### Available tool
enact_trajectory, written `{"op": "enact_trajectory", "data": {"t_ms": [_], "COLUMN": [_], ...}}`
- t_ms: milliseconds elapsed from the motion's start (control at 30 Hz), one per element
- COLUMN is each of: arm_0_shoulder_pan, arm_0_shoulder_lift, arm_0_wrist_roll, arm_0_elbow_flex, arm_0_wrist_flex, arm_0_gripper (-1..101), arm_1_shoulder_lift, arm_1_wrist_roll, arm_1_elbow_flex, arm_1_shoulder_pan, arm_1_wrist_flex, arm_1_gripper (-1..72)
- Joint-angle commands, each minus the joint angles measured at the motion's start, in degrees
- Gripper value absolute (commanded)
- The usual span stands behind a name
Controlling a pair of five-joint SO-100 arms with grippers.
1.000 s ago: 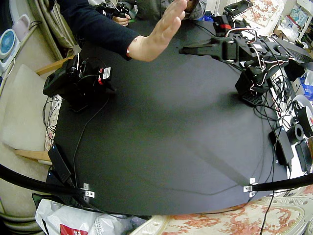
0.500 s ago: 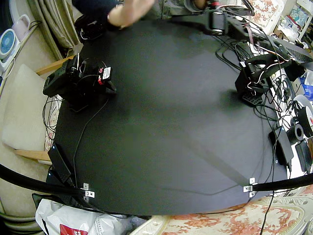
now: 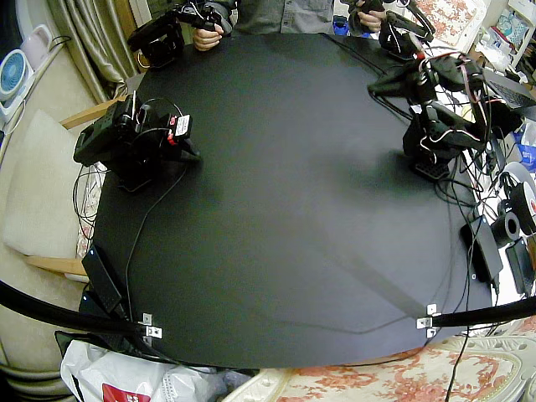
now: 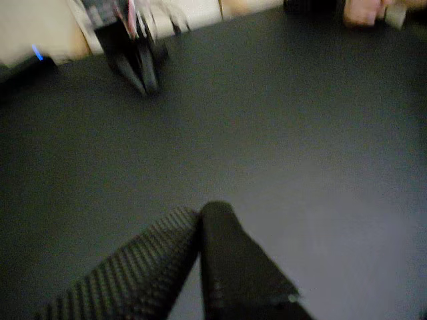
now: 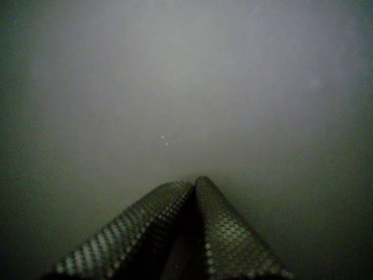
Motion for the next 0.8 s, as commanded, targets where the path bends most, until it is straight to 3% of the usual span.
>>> {"op": "enact_trajectory", "data": {"t_ms": [0,300,767], "arm_0_shoulder_pan": [2.0,0.6,0.7], "arm_0_shoulder_lift": [3.3,3.3,3.3], "arm_0_wrist_roll": [-3.7,-4.3,-4.4], "arm_0_elbow_flex": [12.2,31.2,31.3], "arm_0_wrist_flex": [2.2,-7.6,-7.7], "arm_0_gripper": [0,0,0], "arm_1_shoulder_lift": [0.5,0.5,0.5], "arm_1_wrist_roll": [0.7,0.9,1.5], "arm_1_elbow_flex": [-0.5,-0.5,-0.5], "arm_1_shoulder_pan": [-0.1,-0.1,0.8], "arm_1_wrist_flex": [0.4,0.4,0.4], "arm_1_gripper": [-0.3,-0.3,-0.3]}}
